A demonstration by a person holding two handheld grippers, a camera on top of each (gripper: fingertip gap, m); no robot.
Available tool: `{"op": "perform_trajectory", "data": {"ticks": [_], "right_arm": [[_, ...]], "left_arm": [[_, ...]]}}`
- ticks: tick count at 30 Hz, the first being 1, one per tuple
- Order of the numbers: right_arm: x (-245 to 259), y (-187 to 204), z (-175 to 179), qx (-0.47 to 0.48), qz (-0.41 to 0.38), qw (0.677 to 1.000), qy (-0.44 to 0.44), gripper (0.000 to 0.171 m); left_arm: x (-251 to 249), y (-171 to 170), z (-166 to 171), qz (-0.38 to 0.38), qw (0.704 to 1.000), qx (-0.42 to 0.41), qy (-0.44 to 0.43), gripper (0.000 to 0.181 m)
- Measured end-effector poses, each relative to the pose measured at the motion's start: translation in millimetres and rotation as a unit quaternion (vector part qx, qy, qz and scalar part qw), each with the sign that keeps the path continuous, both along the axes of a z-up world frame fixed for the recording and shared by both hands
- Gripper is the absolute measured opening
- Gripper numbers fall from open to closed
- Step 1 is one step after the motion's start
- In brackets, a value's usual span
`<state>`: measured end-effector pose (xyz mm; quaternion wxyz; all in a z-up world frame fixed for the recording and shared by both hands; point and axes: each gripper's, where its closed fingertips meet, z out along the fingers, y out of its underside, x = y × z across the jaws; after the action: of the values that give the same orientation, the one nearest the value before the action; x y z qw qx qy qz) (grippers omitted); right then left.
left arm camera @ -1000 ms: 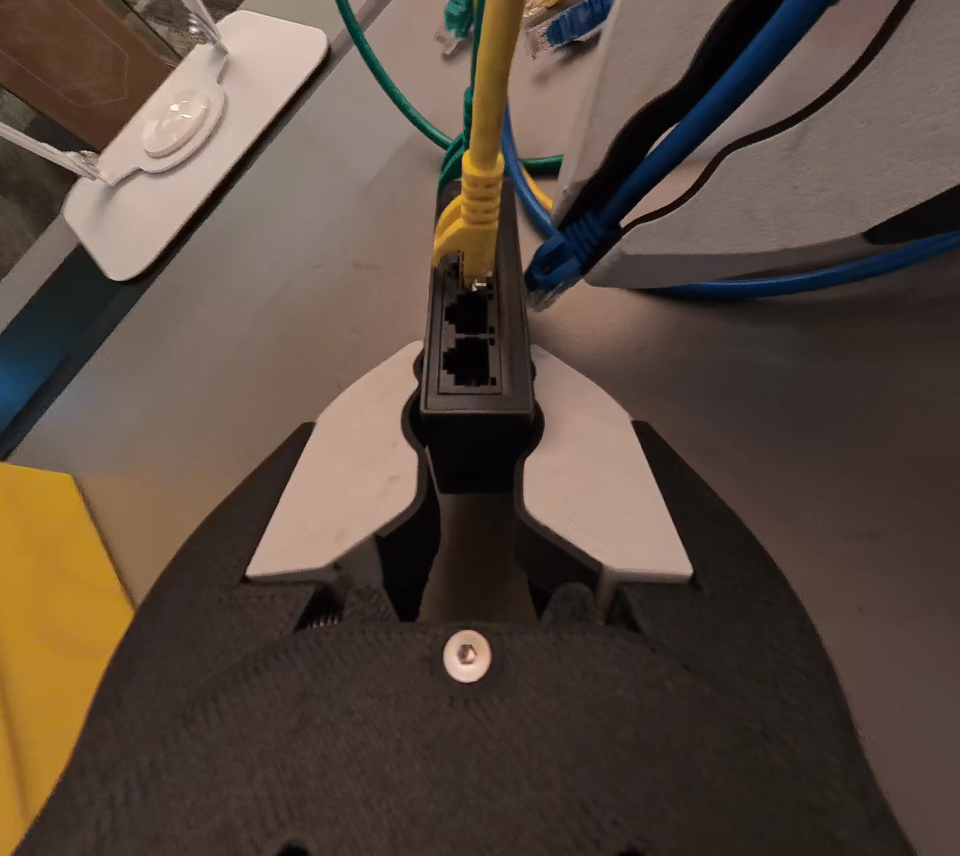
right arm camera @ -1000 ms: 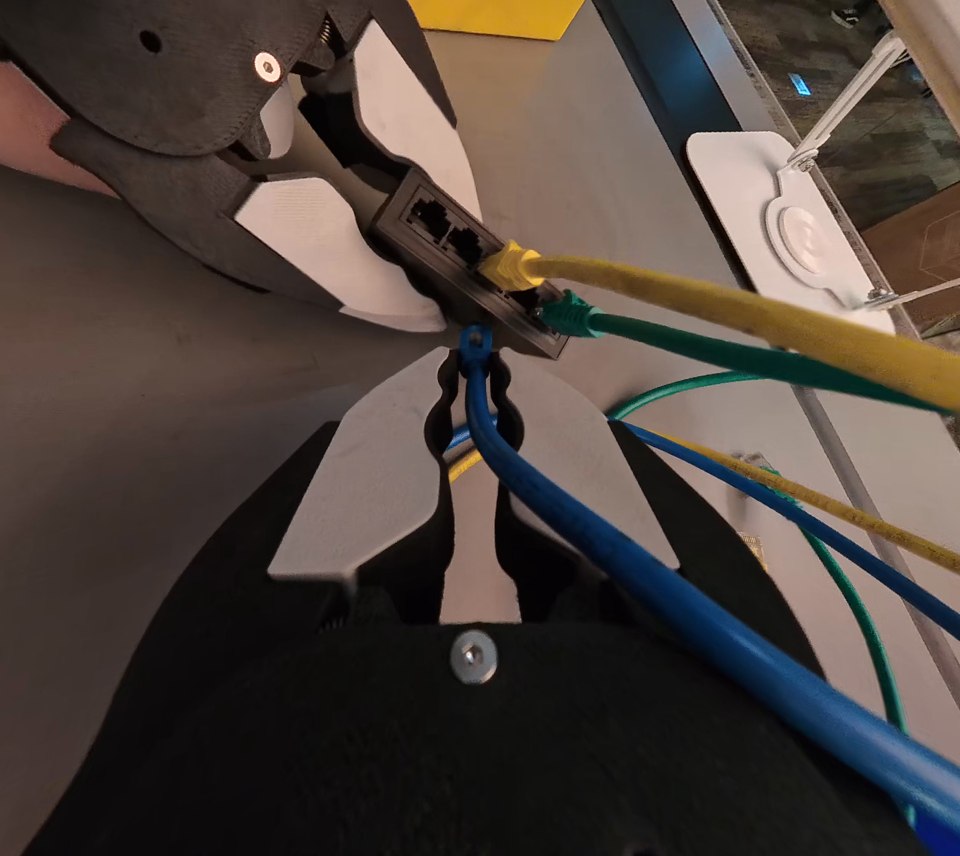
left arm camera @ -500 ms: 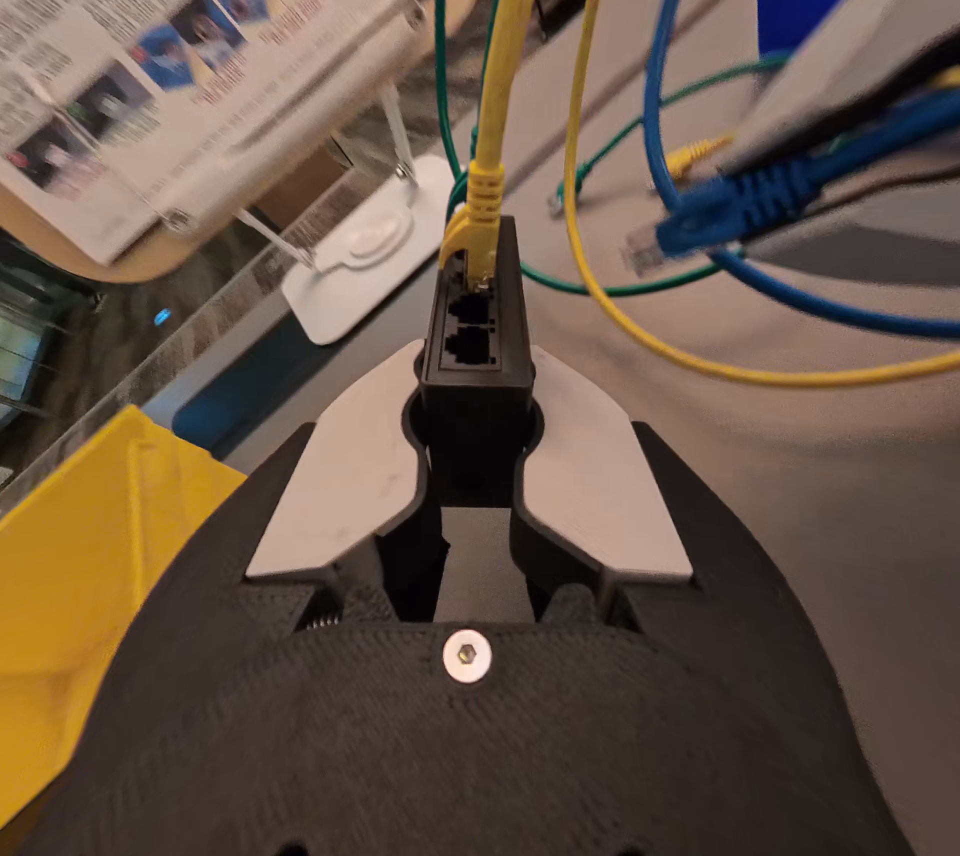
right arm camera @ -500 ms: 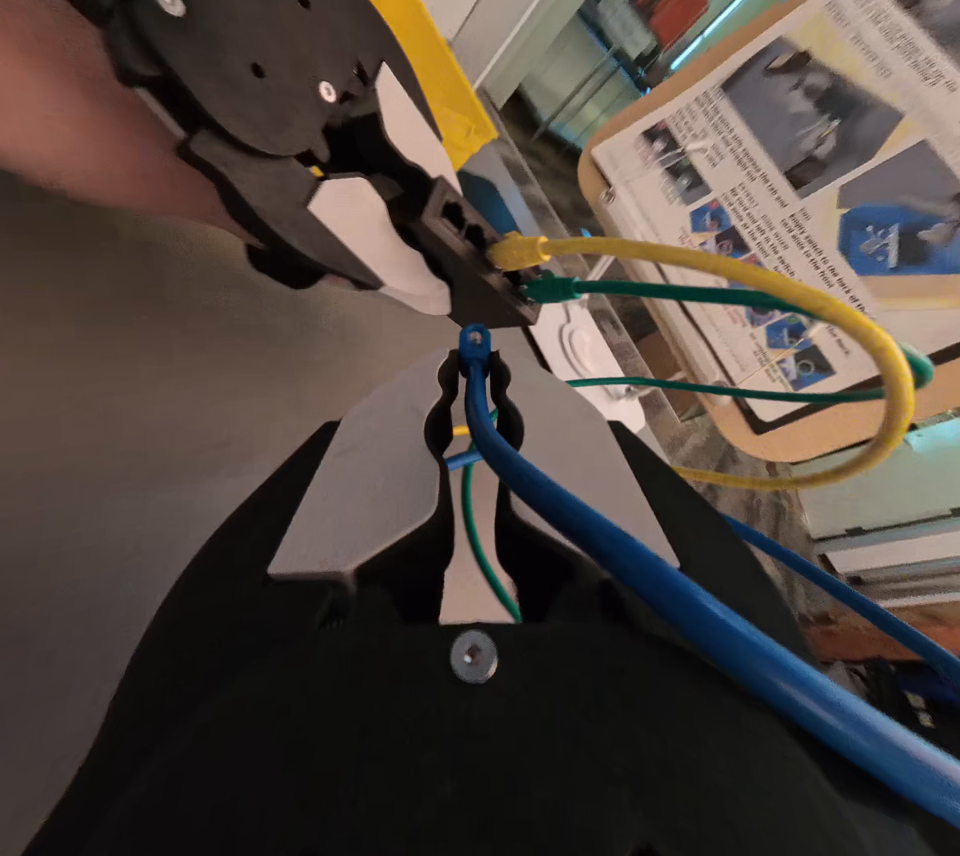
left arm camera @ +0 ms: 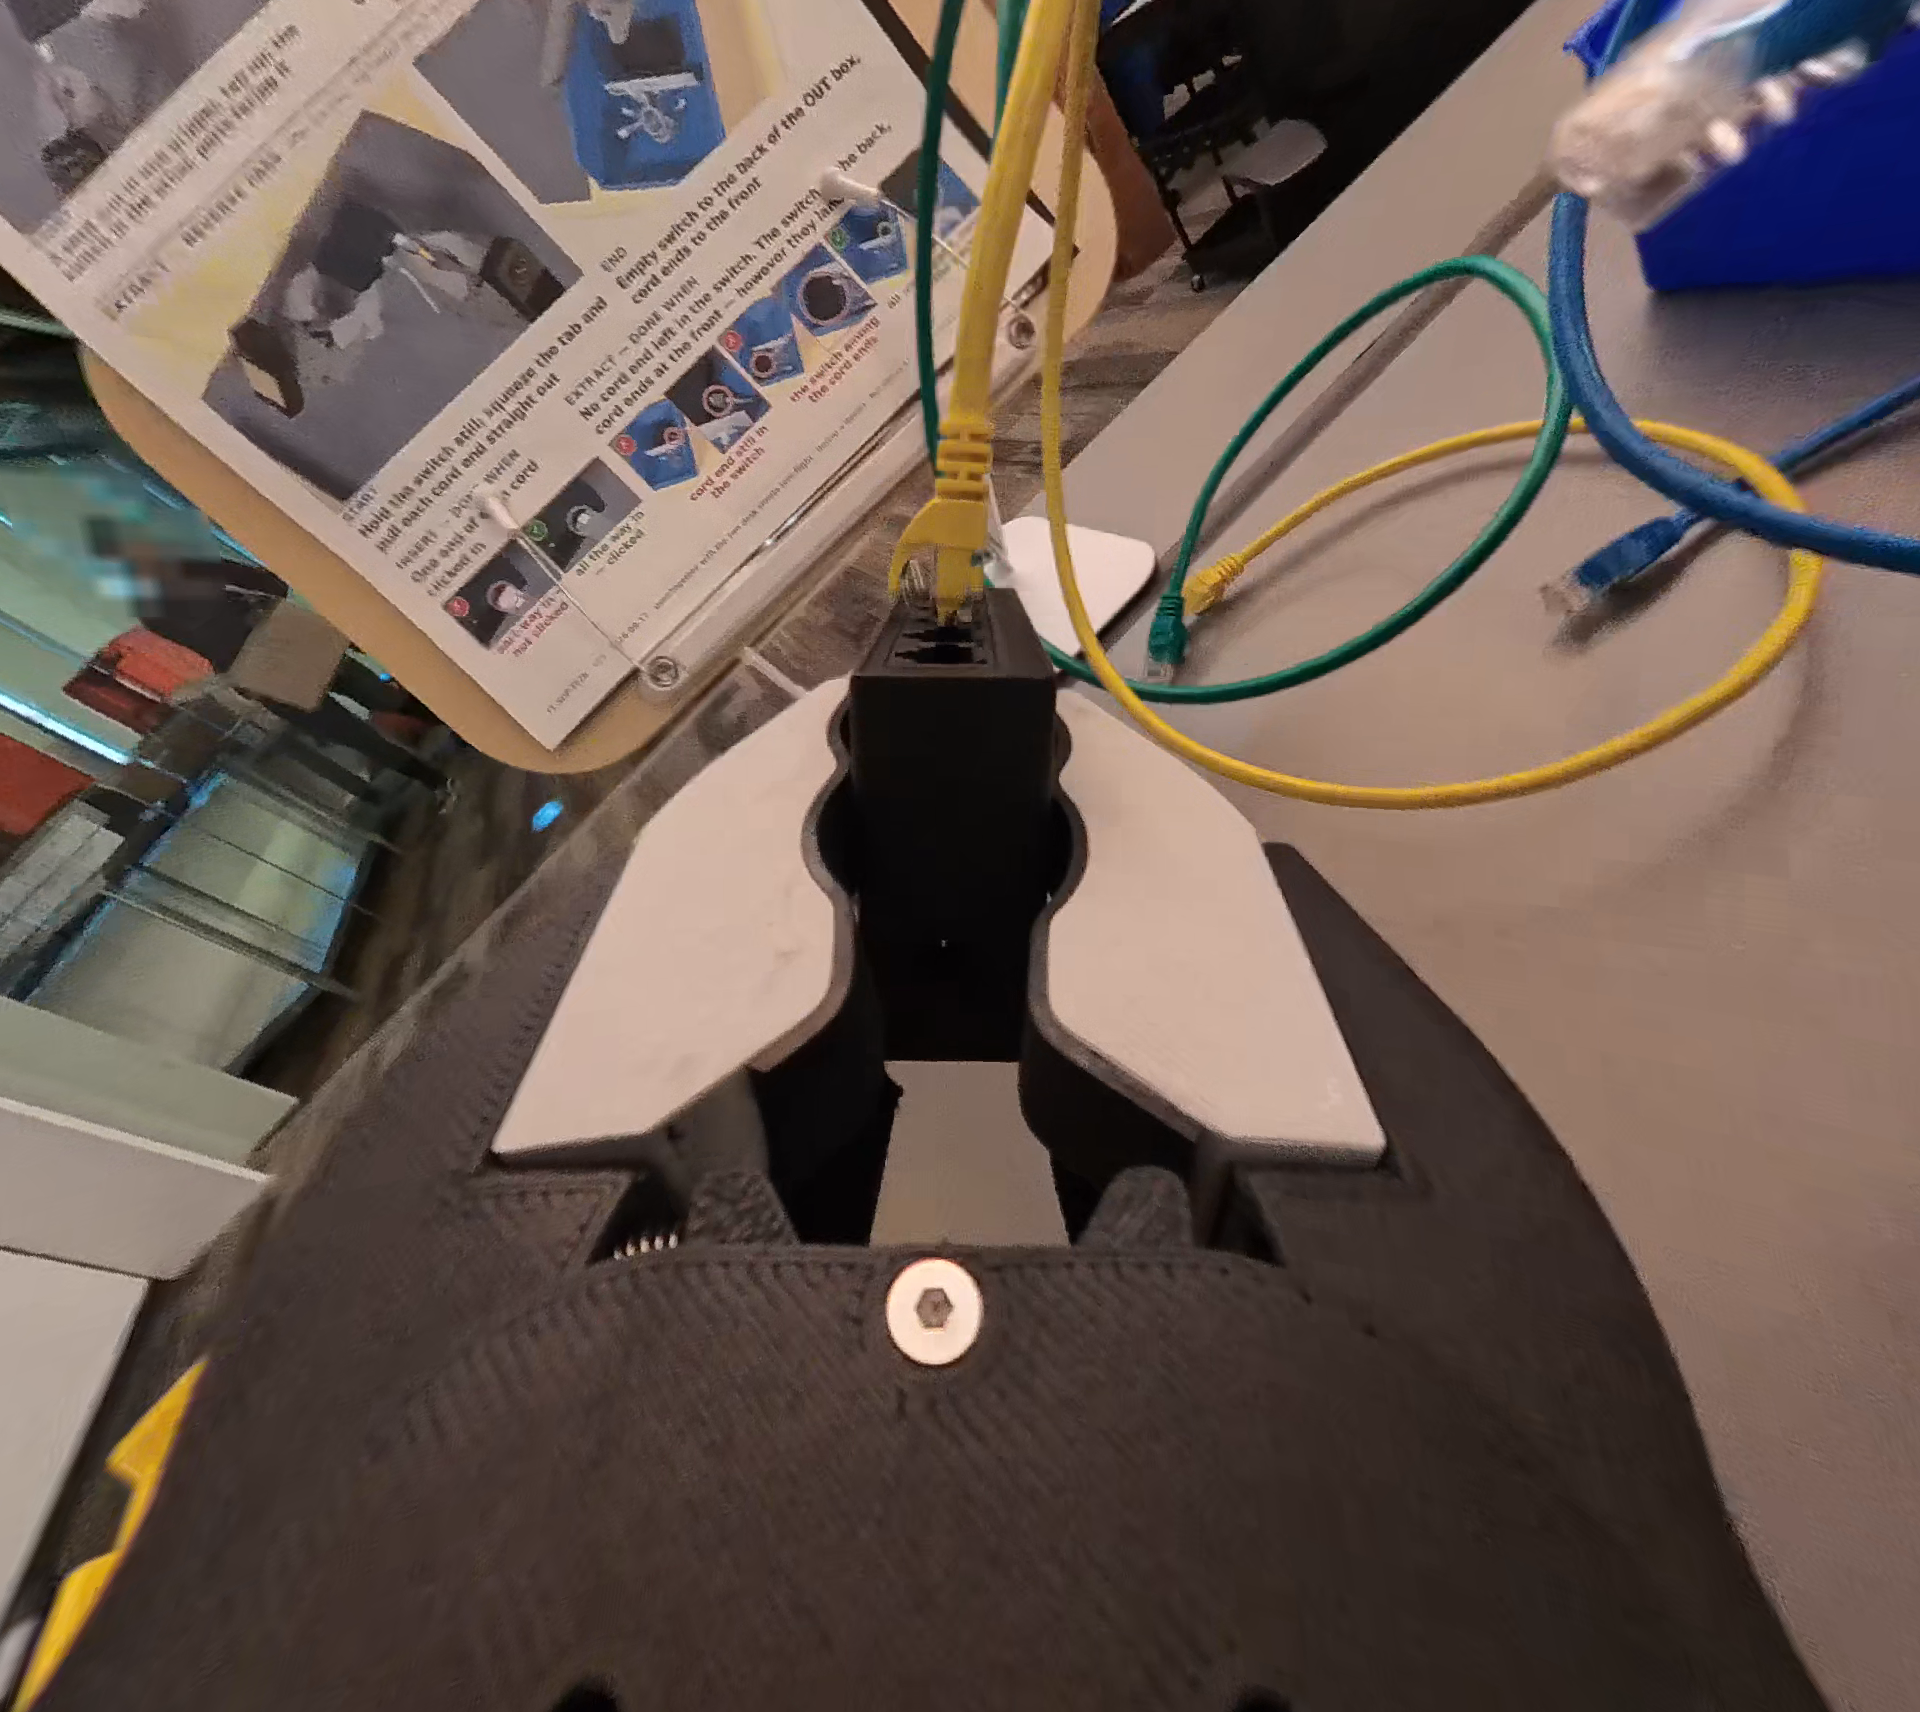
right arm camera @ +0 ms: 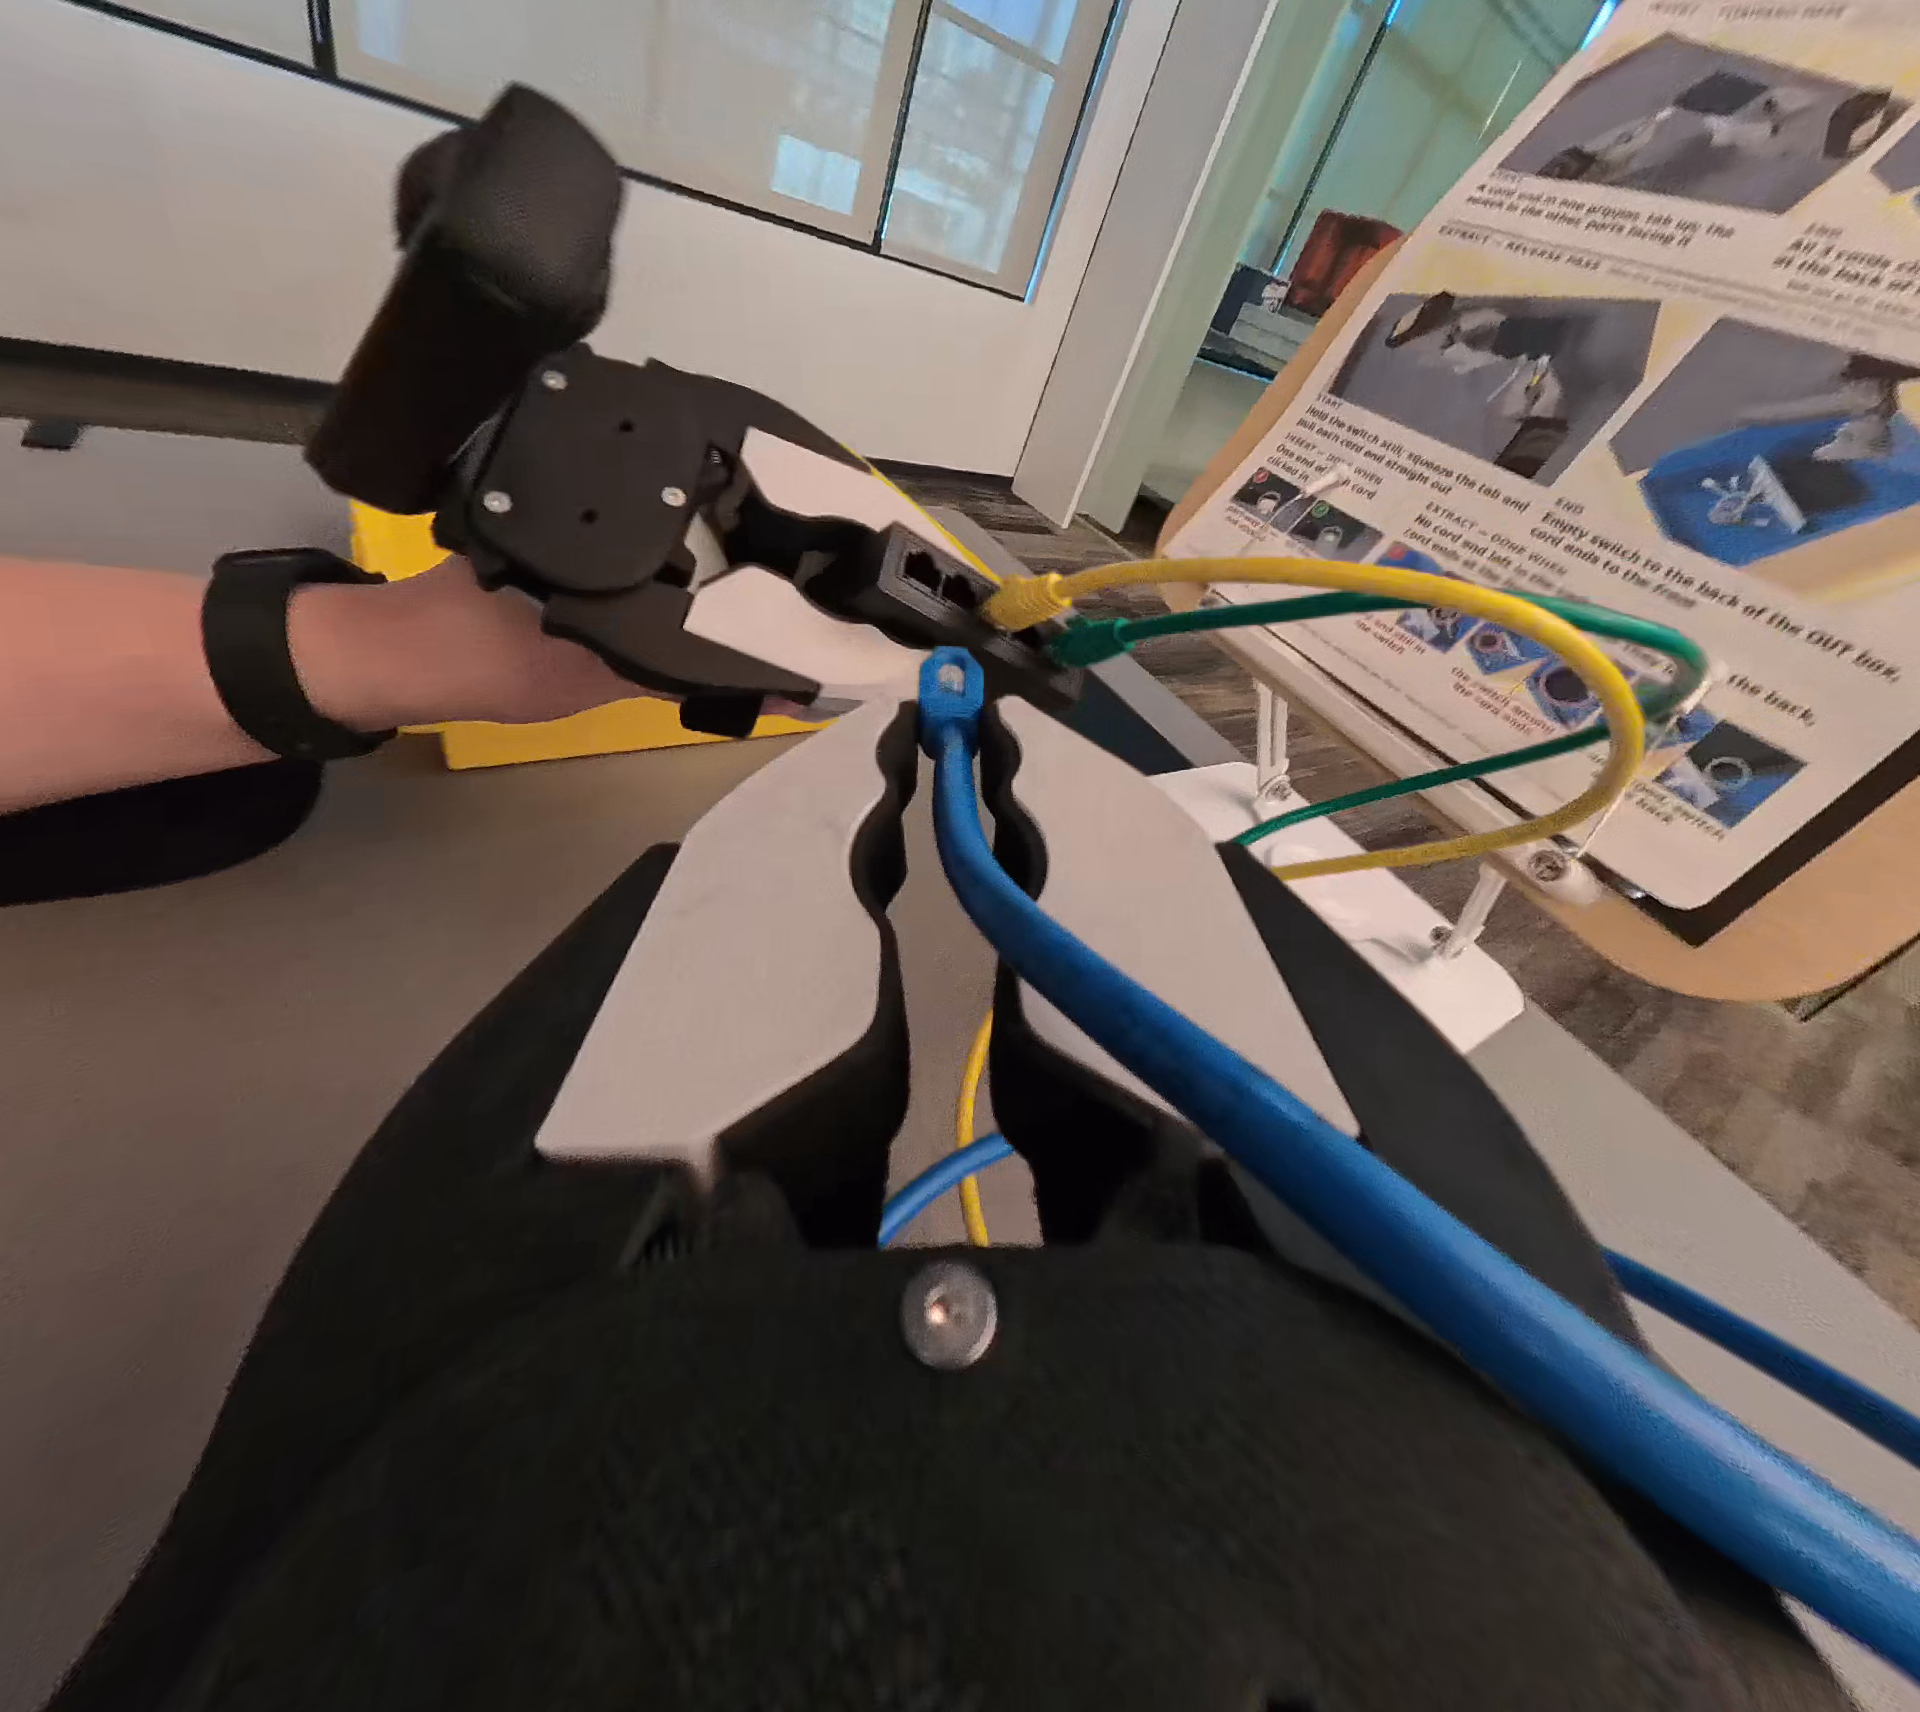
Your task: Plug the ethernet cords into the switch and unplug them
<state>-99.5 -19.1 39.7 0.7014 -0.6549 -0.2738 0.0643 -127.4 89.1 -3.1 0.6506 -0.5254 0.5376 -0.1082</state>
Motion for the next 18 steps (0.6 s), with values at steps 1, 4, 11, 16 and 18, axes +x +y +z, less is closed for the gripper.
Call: {"op": "perform_trajectory", "data": {"ticks": [1, 4, 11, 16, 18], "right_arm": [[0, 0, 0, -0.005, 0.001, 1.000, 0.006, 0.012], [-3, -3, 5, -0.011, 0.012, 1.000, 0.024, 0.012], [-20, -27, 41, 0.055, 0.015, 0.998, -0.017, 0.012], [-39, -38, 47, 0.064, 0.045, 0.997, -0.007, 0.012], [-39, -39, 49, 0.070, 0.051, 0.996, 0.004, 0.012]], "left_arm": [[-2, -3, 3, -0.002, 1.000, 0.008, -0.005, 0.029], [-2, -16, 19, -0.023, 0.999, 0.014, -0.035, 0.029], [-3, -52, 49, -0.061, 0.988, 0.126, -0.065, 0.029], [-4, -77, 67, -0.080, 0.979, 0.172, -0.080, 0.029], [-5, -85, 71, -0.085, 0.976, 0.185, -0.083, 0.029]]}}
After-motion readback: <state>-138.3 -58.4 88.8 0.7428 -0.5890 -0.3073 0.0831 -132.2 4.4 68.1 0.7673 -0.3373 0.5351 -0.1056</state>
